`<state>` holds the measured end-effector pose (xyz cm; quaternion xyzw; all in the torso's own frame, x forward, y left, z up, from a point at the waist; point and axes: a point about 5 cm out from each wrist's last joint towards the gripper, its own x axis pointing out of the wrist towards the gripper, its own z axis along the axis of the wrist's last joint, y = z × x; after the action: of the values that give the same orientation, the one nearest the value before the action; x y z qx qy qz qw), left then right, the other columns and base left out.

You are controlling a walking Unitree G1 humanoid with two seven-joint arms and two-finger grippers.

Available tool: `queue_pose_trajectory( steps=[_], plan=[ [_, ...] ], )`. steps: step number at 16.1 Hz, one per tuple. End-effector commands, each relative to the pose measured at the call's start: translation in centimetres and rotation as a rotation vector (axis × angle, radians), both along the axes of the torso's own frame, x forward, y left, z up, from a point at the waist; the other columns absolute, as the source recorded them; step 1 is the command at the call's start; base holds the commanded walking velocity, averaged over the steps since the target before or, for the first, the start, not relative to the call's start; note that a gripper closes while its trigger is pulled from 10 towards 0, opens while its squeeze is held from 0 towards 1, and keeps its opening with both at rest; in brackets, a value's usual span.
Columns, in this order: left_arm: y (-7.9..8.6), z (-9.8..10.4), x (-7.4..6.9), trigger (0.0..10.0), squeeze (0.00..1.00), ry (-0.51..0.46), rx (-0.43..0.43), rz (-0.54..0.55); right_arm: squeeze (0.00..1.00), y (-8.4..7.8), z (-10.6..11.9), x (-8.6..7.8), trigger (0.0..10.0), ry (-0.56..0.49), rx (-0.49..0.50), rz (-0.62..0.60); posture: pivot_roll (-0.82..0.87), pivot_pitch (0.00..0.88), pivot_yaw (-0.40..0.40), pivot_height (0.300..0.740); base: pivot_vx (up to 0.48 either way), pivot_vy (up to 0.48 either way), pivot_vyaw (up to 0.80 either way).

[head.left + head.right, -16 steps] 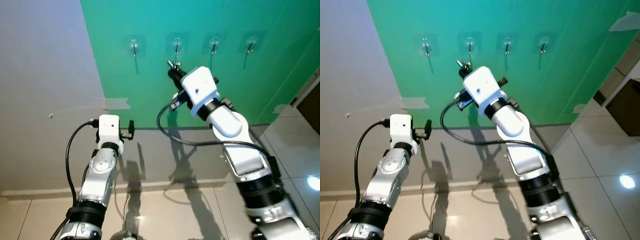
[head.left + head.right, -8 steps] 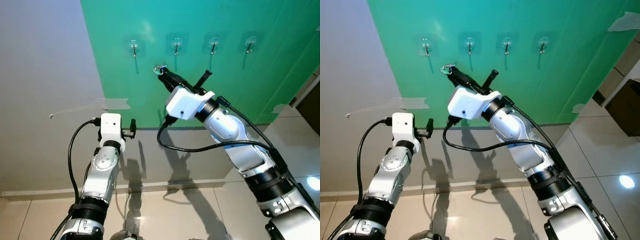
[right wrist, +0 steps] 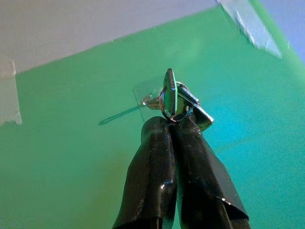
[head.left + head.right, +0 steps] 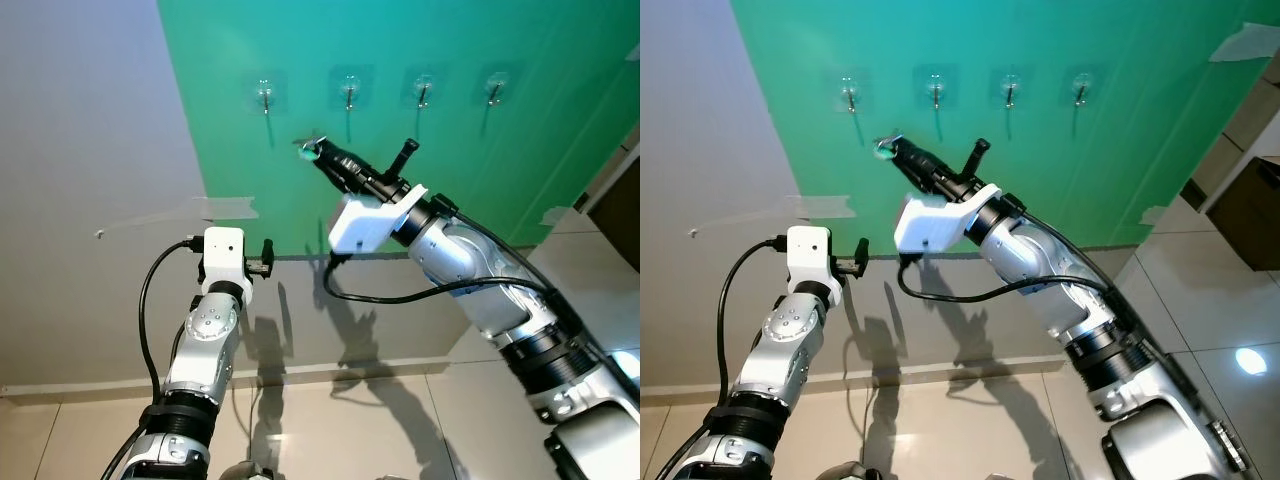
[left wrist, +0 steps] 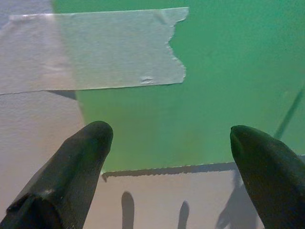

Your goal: Hang keys on a hook

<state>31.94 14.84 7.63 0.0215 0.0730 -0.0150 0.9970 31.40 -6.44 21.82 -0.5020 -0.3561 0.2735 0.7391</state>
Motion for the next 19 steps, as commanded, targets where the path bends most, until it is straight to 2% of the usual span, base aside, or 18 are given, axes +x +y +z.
queue_pose_trajectory(
  steps=[1,2,3,4,6,8,9,10,11,12,13,14,15,16,17,18,19],
  plan=[
    [-0.4,0.4,0.4,10.0,0.0,-0.011,-0.002,-0.007,0.0,0.1,0.3,0.0,10.0,-0.037,-0.022,0.009,-0.08,0.0,0.015,0.74,0.0,0.0,0.0],
    [-0.4,0.4,0.4,10.0,0.0,-0.012,-0.002,-0.008,0.0,0.1,0.1,-0.1,10.0,-0.141,-0.128,0.01,-0.09,0.0,0.017,0.74,0.0,0.0,0.0],
    [-0.5,0.3,0.4,10.0,0.0,-0.011,-0.003,-0.01,0.0,-0.1,-0.4,0.0,10.0,-0.296,-0.307,0.012,-0.09,0.0,0.018,0.74,0.0,0.0,0.0],
    [-0.6,0.3,0.3,10.0,0.0,-0.011,-0.003,-0.011,0.0,-0.5,-0.6,0.3,10.0,-0.33,-0.363,0.01,-0.09,0.0,0.018,0.74,0.0,0.0,0.0],
    [-0.6,0.3,0.4,10.0,0.0,-0.011,-0.005,-0.013,0.0,-1.6,-0.6,0.9,10.0,-0.35,-0.413,-0.004,-0.08,0.0,0.017,0.74,0.0,0.0,0.0],
    [-0.8,0.2,0.3,10.0,0.0,-0.012,-0.007,-0.015,0.0,-4.1,-0.3,2.4,10.0,-0.337,-0.463,-0.061,-0.08,0.0,0.003,0.74,0.0,0.0,0.0],
    [-0.6,0.2,0.3,10.0,0.0,-0.01,-0.009,-0.008,0.0,-3.2,-1.0,1.6,10.0,-0.352,-0.482,0.03,-0.08,0.0,0.005,0.74,0.0,0.0,0.0],
    [-0.6,0.2,0.2,10.0,0.0,-0.01,-0.008,-0.008,0.0,-3.1,-1.0,1.5,10.0,-0.354,-0.47,0.041,-0.08,0.0,0.005,0.74,0.0,0.0,0.0],
    [-0.7,0.1,0.2,10.0,0.0,-0.01,-0.01,-0.008,0.0,-4.7,-0.2,3.3,10.0,-0.355,-0.464,-0.087,-0.07,0.0,-0.002,0.74,0.0,0.0,0.0],
    [-0.6,0.1,0.2,10.0,0.0,-0.01,-0.01,-0.007,0.0,-5.1,-0.2,3.8,10.0,-0.351,-0.472,-0.112,-0.08,0.0,0.005,0.74,0.0,0.0,0.0],
    [-0.8,-0.1,0.1,10.0,0.0,-0.006,-0.01,-0.011,0.0,-2.8,-1.3,2.0,10.0,-0.312,-0.422,0.04,-0.07,0.0,-0.002,0.74,0.0,0.0,0.0],
    [-0.9,0.2,0.3,10.0,0.0,-0.011,-0.013,-0.012,0.0,-4.9,-0.7,4.0,10.0,-0.262,-0.353,-0.134,-0.07,0.0,-0.009,0.74,0.0,0.0,0.0],
    [-0.9,0.2,0.3,10.0,0.0,-0.012,-0.014,-0.011,0.0,-5.6,-0.6,4.5,10.0,-0.262,-0.351,-0.182,-0.07,0.0,-0.009,0.74,0.0,0.0,0.0],
    [-1.0,0.1,0.3,10.0,0.0,-0.01,-0.014,-0.014,0.0,-2.8,-1.9,2.6,10.0,-0.204,-0.307,-0.021,-0.07,0.0,0.0,0.74,0.0,0.0,0.0],
    [-1.1,0.1,0.2,10.0,0.0,-0.008,-0.013,-0.018,0.0,-1.7,-2.4,1.6,10.0,-0.176,-0.282,0.051,-0.07,0.0,-0.003,0.74,0.0,0.0,0.0],
    [-1.1,0.2,0.3,10.0,0.0,-0.013,-0.014,-0.02,0.0,-4.6,-2.0,3.9,10.0,-0.12,-0.244,-0.134,-0.07,0.0,-0.011,0.74,0.0,0.0,0.0],
    [-1.0,0.2,0.3,10.0,0.0,-0.013,-0.017,-0.013,0.0,-6.0,-1.5,4.9,10.0,-0.118,-0.234,-0.223,-0.07,0.0,-0.004,0.74,0.0,0.0,0.0]
  ],
)
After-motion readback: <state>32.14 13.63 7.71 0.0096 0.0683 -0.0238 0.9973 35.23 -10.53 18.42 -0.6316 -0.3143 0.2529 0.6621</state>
